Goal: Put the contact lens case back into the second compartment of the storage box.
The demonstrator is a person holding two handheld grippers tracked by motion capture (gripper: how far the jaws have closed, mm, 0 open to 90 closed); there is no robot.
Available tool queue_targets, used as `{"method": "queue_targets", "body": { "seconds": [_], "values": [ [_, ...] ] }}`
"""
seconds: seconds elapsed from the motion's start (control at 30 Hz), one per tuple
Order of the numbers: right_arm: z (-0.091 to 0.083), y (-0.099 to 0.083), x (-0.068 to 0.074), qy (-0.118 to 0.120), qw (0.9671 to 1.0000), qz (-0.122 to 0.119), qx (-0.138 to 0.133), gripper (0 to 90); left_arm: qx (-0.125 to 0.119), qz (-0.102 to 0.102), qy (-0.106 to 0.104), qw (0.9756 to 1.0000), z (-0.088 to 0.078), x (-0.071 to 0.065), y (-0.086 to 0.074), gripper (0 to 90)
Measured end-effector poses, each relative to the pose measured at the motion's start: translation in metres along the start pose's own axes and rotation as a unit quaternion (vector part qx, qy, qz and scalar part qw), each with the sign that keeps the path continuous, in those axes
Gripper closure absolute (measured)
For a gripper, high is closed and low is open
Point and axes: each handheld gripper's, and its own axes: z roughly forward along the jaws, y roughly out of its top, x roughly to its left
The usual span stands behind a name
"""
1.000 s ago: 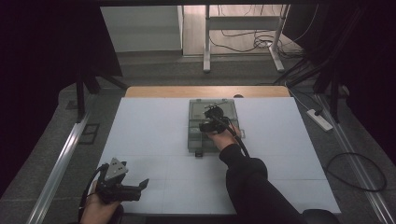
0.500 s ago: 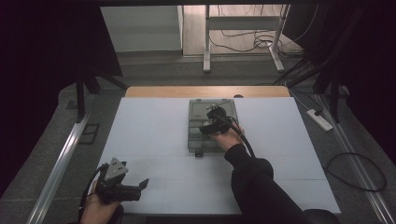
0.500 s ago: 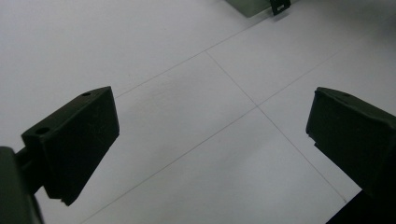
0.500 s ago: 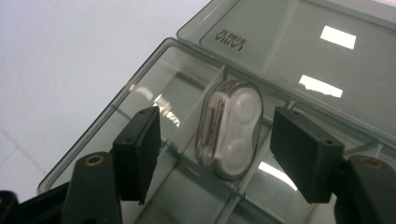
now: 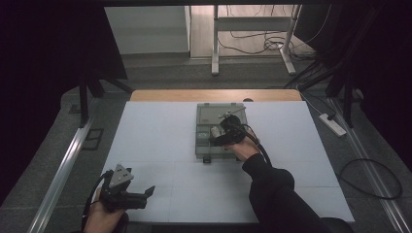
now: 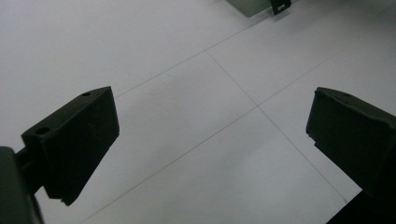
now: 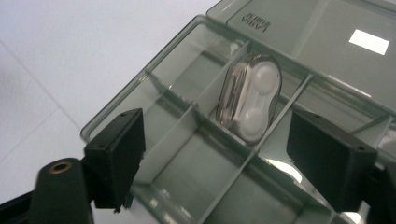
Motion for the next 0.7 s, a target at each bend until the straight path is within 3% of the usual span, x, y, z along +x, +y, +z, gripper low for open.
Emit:
{"method": "queue_targets", "body": {
  "seconds": [0.17,0.7],
  "values": [
    [-0.005,-0.006,0.004,0.0,0.9998,-0.017,0.013,12.2,0.0,0.0,0.001,1.0,0.0,0.0,0.0,2.4],
    [-0.026,-0.025,0.005,0.039,0.9988,-0.027,-0.008,4.4,0.0,0.0,0.001,1.0,0.0,0.0,0.0,2.4]
  ]
}}
